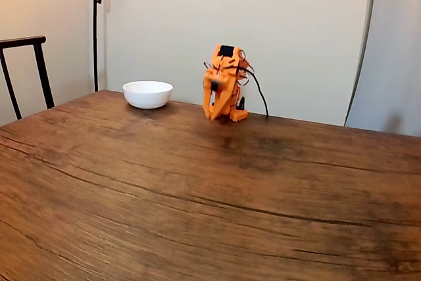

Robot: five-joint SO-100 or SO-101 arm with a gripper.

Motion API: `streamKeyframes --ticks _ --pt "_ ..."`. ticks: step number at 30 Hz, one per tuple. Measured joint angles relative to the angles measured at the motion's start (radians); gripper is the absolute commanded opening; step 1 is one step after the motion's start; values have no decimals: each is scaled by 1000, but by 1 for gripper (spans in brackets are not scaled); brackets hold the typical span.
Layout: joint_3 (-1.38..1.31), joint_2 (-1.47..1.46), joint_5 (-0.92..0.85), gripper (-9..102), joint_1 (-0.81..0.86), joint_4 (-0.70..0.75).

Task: Grasp the cube and drop it in the bowl

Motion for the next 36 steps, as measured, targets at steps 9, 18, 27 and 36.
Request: streamKeyframes --ticks 9,18,27,36 --pt "31 -6 -69 0 3 18" --pt "28 11 -67 0 71 189" --pt "28 12 -67 0 64 189" --pt "28 12 -67 0 64 189"
